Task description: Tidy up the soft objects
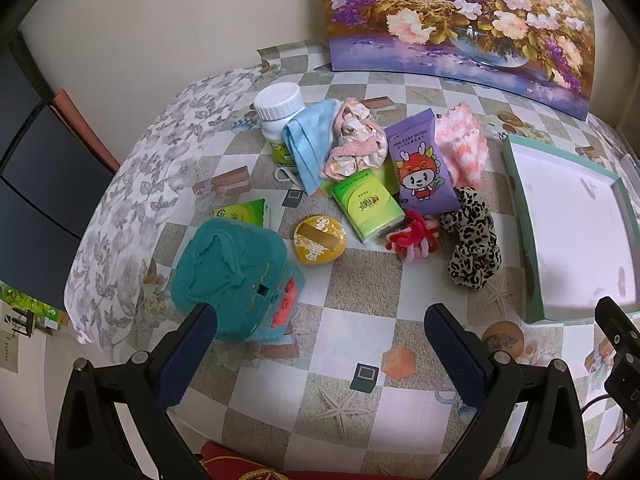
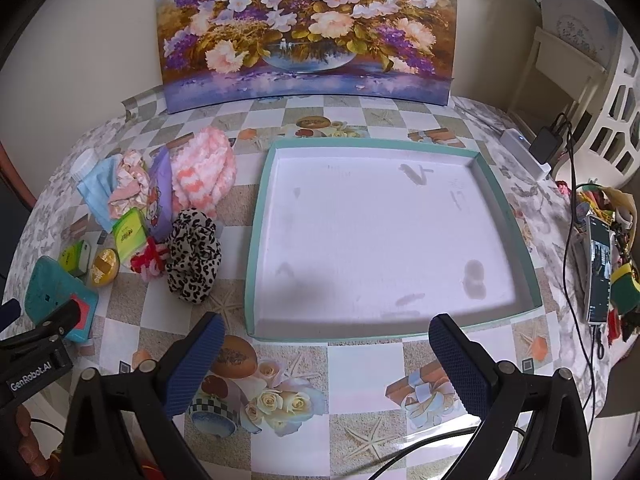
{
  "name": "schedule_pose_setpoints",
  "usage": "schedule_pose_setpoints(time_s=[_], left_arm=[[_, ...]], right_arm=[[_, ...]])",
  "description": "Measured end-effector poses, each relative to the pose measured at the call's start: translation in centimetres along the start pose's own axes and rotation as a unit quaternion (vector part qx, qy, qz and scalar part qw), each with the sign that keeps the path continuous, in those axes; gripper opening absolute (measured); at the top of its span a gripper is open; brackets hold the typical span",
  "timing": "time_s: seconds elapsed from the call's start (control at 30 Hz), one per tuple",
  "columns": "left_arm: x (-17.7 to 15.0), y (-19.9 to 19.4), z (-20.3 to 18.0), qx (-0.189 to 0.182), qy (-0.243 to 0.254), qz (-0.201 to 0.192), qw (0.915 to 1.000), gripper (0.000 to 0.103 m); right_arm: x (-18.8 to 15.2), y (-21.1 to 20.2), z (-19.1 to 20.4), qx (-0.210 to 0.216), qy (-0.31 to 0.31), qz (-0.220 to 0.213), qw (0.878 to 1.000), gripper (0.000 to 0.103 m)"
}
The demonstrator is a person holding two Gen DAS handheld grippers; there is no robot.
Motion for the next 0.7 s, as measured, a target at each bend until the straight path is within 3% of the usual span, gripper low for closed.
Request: schedule_pose_setpoints(time_s=[0.7], left_arm=[[0.13, 0.06, 0.02, -0.012, 0.000, 0.000, 0.9999, 0.103]], right_arm=[[-0.01, -0.18, 0.45, -0.009, -0.008, -0.006, 1.000, 0.103]])
Point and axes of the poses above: each gripper's, at about its wrist camera, not at the fingertips, and y roughly the way its jaws point, z to its left, x to its top, the point moved 1 cm from there along y, roughly the way its jaws point, and after that the axes turned 14 degrees about z, right-handed, at the moved point
